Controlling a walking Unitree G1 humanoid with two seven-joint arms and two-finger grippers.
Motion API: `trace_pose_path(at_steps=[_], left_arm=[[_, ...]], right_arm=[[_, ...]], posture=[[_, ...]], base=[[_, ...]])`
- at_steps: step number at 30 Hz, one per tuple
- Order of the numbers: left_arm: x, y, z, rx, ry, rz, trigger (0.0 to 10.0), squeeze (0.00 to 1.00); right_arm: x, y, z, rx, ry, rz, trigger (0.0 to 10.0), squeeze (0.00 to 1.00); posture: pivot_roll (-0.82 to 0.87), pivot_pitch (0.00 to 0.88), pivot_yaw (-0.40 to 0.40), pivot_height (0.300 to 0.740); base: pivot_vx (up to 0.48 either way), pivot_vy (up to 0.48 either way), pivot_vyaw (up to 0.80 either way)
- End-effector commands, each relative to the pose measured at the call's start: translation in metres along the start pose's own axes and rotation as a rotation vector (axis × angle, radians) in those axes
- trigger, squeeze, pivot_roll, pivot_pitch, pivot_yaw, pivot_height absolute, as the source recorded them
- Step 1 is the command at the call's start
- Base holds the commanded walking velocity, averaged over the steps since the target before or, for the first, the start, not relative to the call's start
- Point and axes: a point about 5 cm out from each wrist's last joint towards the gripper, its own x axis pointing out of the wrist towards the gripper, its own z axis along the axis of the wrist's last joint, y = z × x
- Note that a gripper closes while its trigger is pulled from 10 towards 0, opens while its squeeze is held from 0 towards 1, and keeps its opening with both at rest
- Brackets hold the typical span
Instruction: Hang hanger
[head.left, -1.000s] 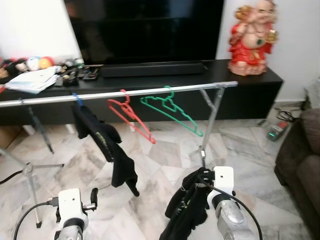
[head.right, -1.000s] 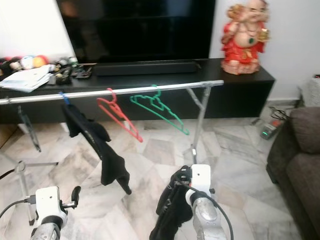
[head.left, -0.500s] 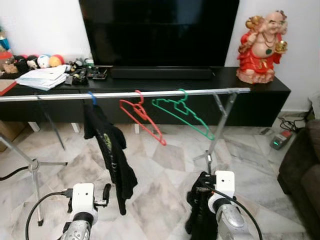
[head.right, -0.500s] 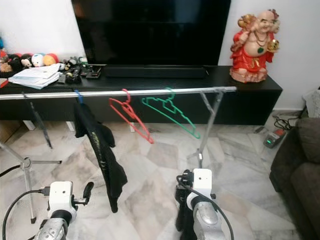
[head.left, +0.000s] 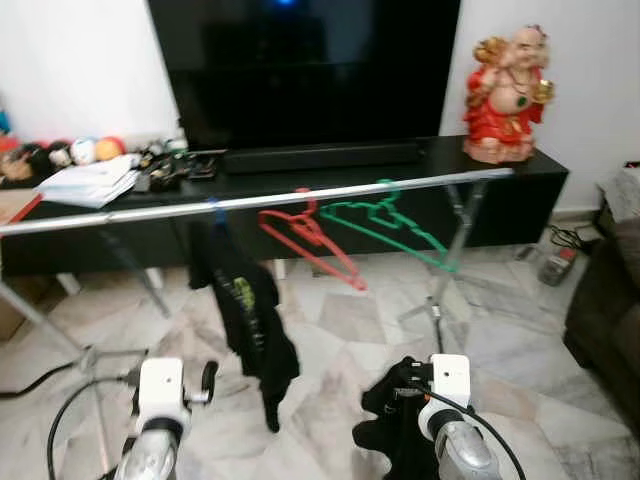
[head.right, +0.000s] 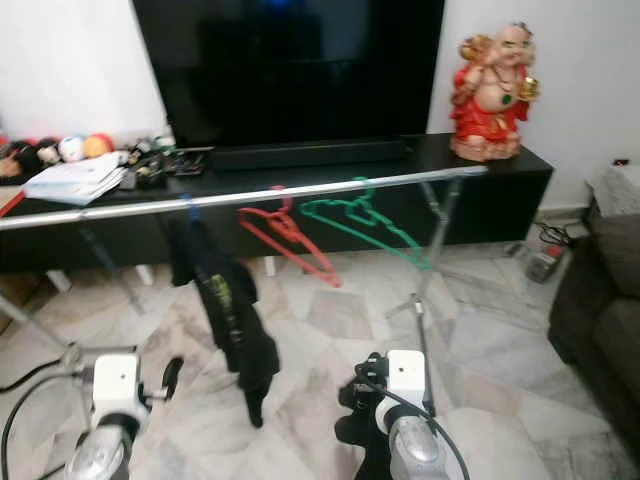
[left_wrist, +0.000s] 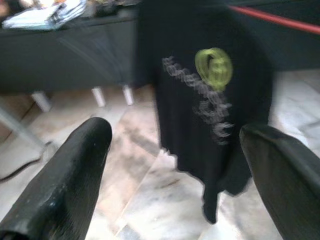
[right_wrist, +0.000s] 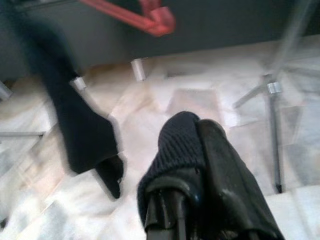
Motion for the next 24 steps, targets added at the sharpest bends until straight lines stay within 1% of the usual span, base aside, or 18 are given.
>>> trace_pose_path(at_steps=[1,7,12,14,20,24], left_arm=[[-0.001,0.008,-0.003,-0.031,0.021,0.047,10.0,0.0],[-0.001,0.009,0.0,-0.044,0.004,0.036,10.0,0.0],[0.0,0.01,-0.001,-0.082,0.018,0.044,10.0,0.0],[0.0,0.011,-0.001,-0.081,0.018,0.039,10.0,0.0],[0.002,0.01,0.002,-0.079,0.009,0.028,10.0,0.0],[0.006,0.011,0.008,-0.083,-0.005,0.032,10.0,0.0]], right_arm=[[0.004,0.009,0.01,-0.018,-0.046,0.038,10.0,0.0],[0.005,0.009,0.006,-0.018,-0.031,0.038,10.0,0.0],[0.005,0.009,0.005,-0.021,-0.026,0.034,10.0,0.0],[0.005,0.008,0.006,-0.024,-0.032,0.028,10.0,0.0],[0.007,0.006,0.009,-0.017,-0.036,0.024,10.0,0.0],[0.007,0.006,0.011,-0.052,-0.045,0.039,10.0,0.0]], posture=[[0.0,0.0,0.068,0.74],[0.0,0.0,0.07,0.74],[0.0,0.0,0.074,0.74],[0.0,0.0,0.076,0.74],[0.0,0.0,0.075,0.74],[0.01,0.0,0.076,0.74]], base=[[0.0,0.0,0.0],[0.0,0.0,0.0],[0.0,0.0,0.0],[0.0,0.0,0.0],[0.301,0.0,0.0],[0.34,0.0,0.0]])
